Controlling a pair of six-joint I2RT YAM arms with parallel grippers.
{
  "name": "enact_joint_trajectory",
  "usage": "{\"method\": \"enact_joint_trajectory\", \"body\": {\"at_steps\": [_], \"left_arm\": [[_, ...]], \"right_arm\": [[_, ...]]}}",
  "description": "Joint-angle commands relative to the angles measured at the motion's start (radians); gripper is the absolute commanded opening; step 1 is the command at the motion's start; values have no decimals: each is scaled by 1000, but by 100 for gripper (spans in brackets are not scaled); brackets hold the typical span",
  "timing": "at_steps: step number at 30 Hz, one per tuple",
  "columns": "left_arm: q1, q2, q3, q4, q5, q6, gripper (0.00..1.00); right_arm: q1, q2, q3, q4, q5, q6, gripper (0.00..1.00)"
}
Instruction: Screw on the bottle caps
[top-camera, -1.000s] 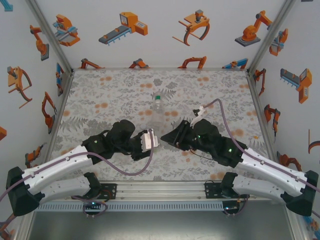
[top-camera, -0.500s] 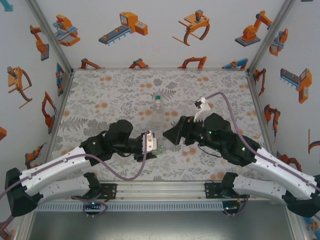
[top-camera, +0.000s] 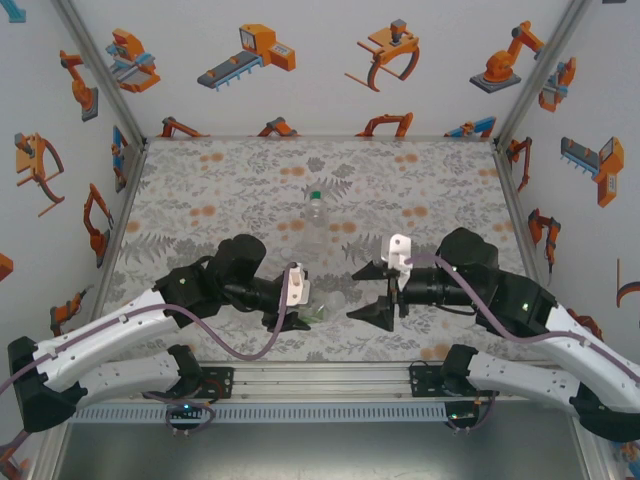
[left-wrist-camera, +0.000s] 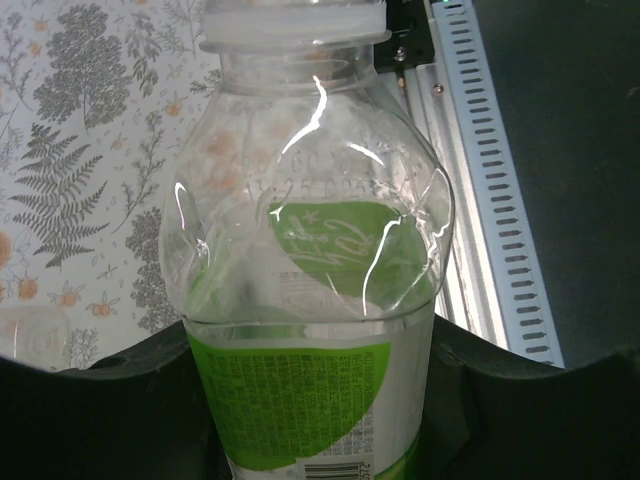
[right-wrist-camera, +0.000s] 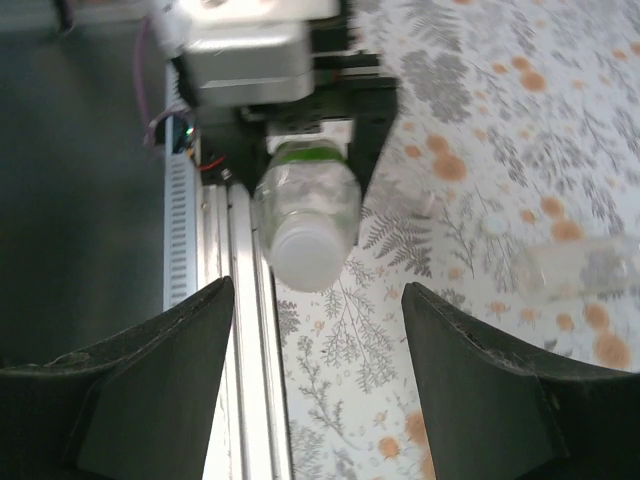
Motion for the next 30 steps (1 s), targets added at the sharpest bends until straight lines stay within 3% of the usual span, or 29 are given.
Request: {"method": "enact_joint_trajectory", "body": {"at_steps": [1, 8, 23, 27, 30], "left_arm": [[-4, 6, 26, -38, 58, 5, 0], [-3, 30, 32, -41, 69, -6, 0], [-4, 39, 35, -37, 84, -22, 0], [-4, 43, 36, -37, 85, -23, 0], [-5, 48, 39, -35, 84, -23, 0]], "right_arm": [[2, -19, -46, 44, -166, -160, 63], [3, -2, -87, 106, -116, -157, 55], [4, 37, -118, 156, -128, -135, 46], [5, 34, -125, 169, -120, -131, 38], [6, 29, -129, 172, -100, -127, 25]]}}
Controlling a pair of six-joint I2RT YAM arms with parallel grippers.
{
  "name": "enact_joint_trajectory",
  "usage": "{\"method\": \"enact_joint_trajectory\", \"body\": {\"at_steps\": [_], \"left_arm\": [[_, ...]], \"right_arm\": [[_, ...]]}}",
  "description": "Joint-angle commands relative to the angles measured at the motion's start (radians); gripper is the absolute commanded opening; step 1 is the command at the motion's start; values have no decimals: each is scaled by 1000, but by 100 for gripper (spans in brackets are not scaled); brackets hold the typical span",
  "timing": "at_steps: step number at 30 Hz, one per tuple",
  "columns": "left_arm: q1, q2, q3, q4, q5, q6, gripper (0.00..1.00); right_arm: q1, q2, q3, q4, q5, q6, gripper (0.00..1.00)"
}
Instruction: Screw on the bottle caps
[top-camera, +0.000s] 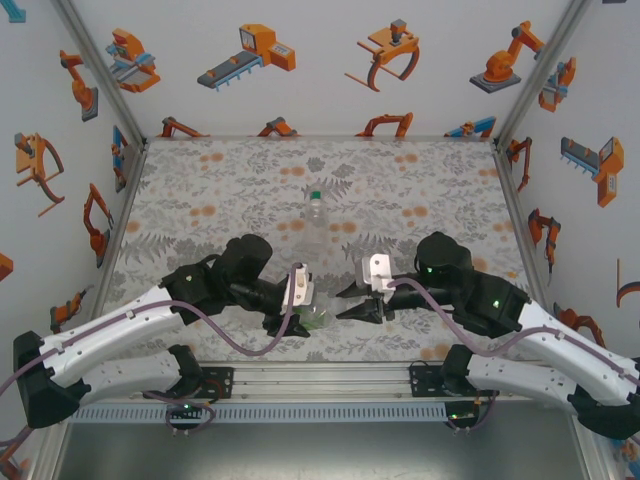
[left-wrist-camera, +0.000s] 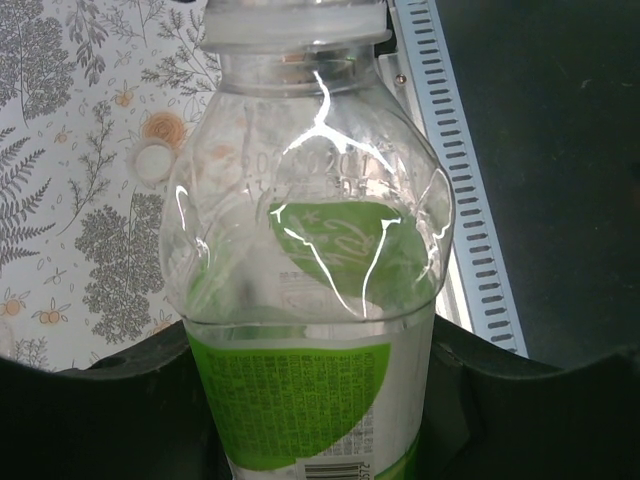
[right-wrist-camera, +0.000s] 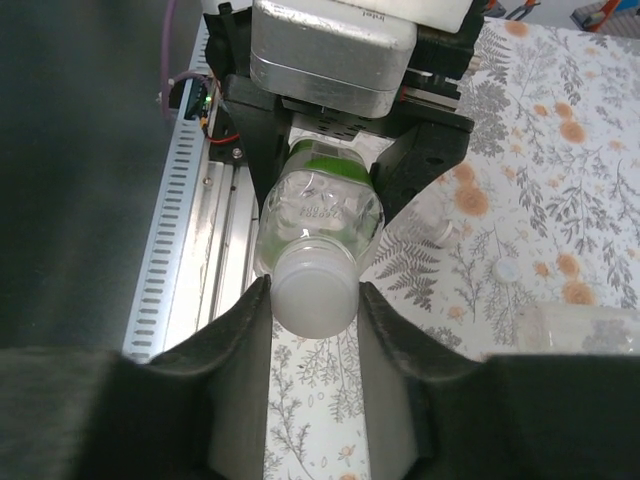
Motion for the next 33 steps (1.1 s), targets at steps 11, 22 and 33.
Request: {"method": "enact_joint_trajectory", "body": {"at_steps": [11, 22, 33], "left_arm": [[-4, 47, 12, 116, -123, -20, 0], [-5, 123, 36, 141, -214, -25, 0], [-4, 88, 30, 113, -186, -20, 0]], "right_arm": [[9, -18, -140, 235, 329, 773, 0], [8, -7, -124, -100, 820, 1630, 0], [7, -44, -50, 2, 803, 1251, 55]]}}
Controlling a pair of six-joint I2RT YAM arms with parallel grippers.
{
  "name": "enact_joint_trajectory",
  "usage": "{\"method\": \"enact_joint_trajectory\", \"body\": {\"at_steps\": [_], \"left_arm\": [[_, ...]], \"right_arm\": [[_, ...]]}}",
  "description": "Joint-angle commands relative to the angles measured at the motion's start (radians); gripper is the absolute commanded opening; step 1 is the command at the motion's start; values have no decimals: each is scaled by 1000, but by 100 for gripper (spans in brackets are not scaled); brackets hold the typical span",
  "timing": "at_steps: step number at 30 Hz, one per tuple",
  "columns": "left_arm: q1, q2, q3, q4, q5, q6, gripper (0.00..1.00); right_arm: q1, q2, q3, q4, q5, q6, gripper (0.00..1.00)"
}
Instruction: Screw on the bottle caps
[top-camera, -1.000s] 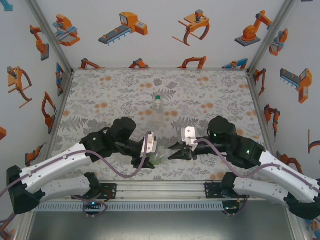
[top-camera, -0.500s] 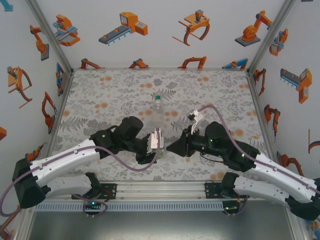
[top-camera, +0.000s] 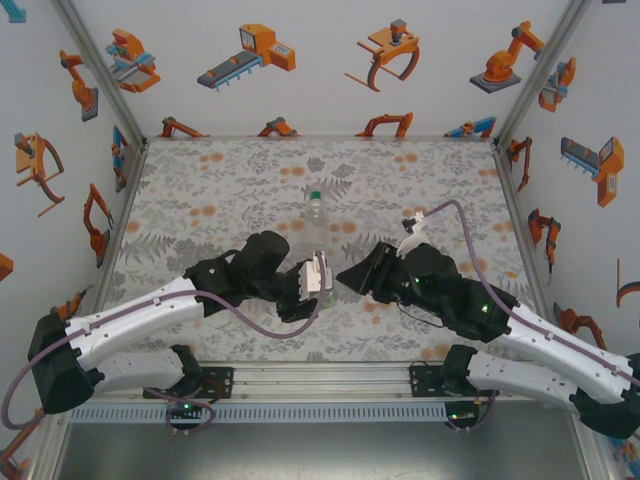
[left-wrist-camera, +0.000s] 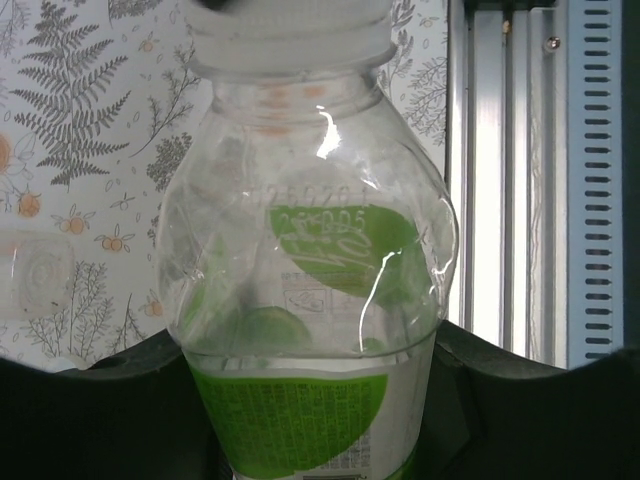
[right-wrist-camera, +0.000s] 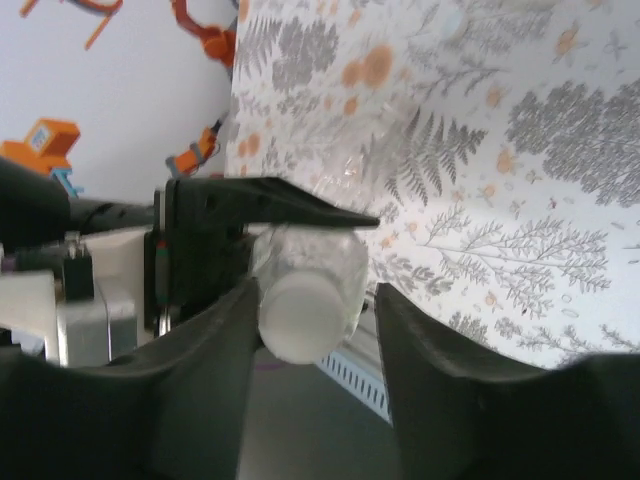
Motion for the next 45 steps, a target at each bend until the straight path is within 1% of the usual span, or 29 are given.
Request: {"method": "enact_joint_trajectory", "body": {"at_steps": [1, 3, 6, 9, 13, 16, 22, 26, 31, 35, 41, 45], "left_arm": [[-6, -40, 29, 19, 50, 22, 0], [-6, -47, 27, 19, 56, 14, 0], [-6, -57, 22, 19, 61, 6, 0], [-6, -64, 19, 19, 65, -1, 0], [-6, -73, 10, 20, 70, -4, 0], [-6, -73, 8, 21, 71, -2, 0], [-6, -74, 8, 26, 103, 4, 0], [-6, -79, 5, 26, 124, 8, 0], [-6, -87, -1, 32, 141, 15, 0], [-6, -87, -4, 32, 147, 24, 0], [-6, -92, 1, 25, 165, 33, 0], [-6, -100, -2, 25, 169, 39, 0]], "right_arm": [[-8, -30, 74, 24, 65, -201, 57], [-10, -46, 95, 18, 55, -304, 60], [-9, -73, 88, 17, 38, -458, 60], [-9, -107, 70, 30, 26, -545, 59], [-8, -143, 43, 73, -59, -664, 59], [-8, -161, 39, 62, -81, -736, 59], [-9, -172, 31, 63, -173, -858, 59], [-10, -178, 22, 51, -199, -930, 59], [-9, -180, 29, 39, -334, -1059, 59], [-9, -162, 56, 20, -374, -1110, 59], [-8, -141, 56, 53, -497, -1185, 59], [-10, -125, 51, 93, -505, -1199, 58]]}}
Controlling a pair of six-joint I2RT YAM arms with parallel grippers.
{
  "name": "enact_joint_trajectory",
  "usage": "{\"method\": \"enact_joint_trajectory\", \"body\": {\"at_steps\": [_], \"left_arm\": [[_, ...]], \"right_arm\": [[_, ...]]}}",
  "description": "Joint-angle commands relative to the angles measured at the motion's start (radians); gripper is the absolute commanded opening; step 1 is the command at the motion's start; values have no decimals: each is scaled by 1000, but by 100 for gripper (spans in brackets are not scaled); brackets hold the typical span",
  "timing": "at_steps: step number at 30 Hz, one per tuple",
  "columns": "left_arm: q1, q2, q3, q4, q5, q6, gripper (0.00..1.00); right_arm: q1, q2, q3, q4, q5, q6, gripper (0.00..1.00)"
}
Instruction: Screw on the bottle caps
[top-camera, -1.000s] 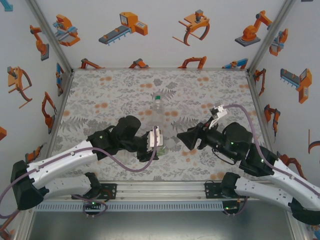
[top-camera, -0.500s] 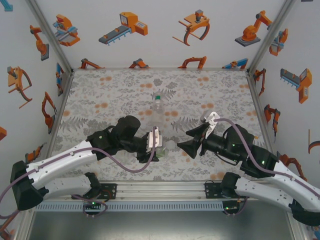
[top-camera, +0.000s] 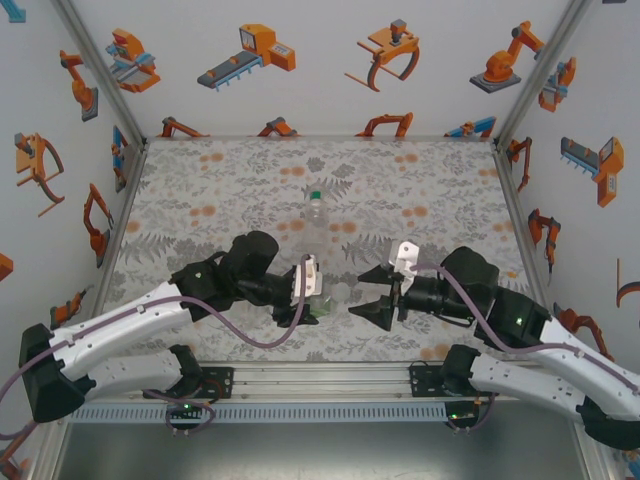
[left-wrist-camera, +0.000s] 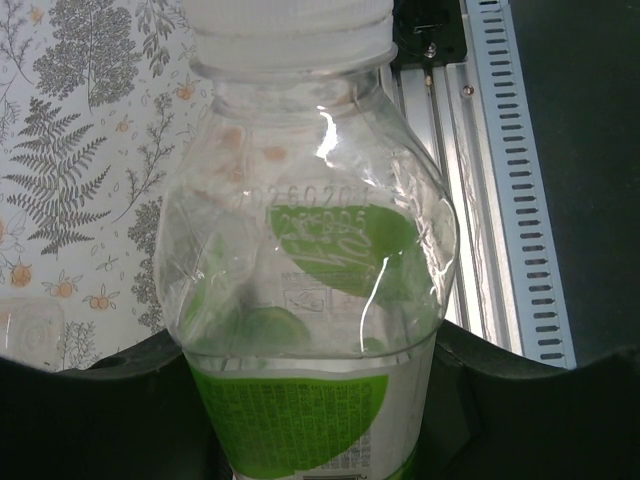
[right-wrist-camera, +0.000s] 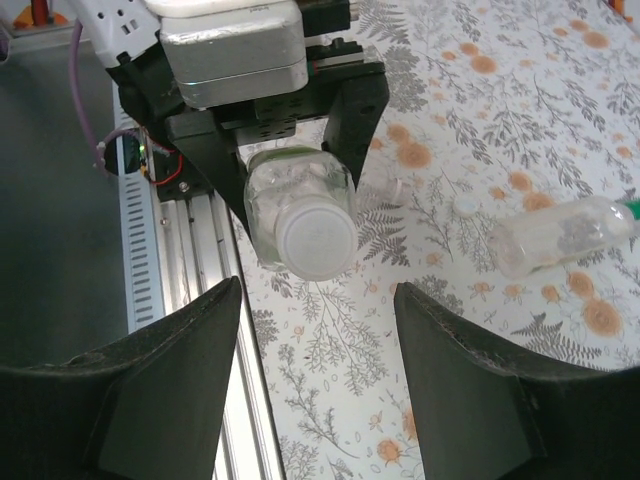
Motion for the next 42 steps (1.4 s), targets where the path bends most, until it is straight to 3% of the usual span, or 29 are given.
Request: {"method": "enact_joint_trajectory", "body": {"at_steps": [1, 8, 16, 25, 30, 33, 36, 42], "left_arm": [[-5, -26, -2, 18, 40, 27, 0], [-4, -26, -1, 14, 54, 41, 0], [-4, -36, -2, 15, 57, 42, 0], [-5, -50, -7, 14, 62, 35, 0], [-4, -59, -14, 38, 62, 20, 0], [-4, -71, -34, 89, 40, -6, 0], [-5, -80, -56, 150, 4, -40, 0], [-5, -56, -94, 304, -89, -136, 0]], "right_arm": [[-4, 13, 23, 59, -40, -43, 58], [-4, 47, 26, 120, -94, -26, 57], [-2, 73, 4, 174, -119, 5, 43], [-3, 80, -11, 192, -108, 36, 37], [-2, 79, -21, 203, -96, 60, 20], [-3, 76, -30, 212, -25, 114, 11], [-3, 82, -35, 220, 122, 234, 0], [-3, 121, -19, 173, 471, 636, 0]]}}
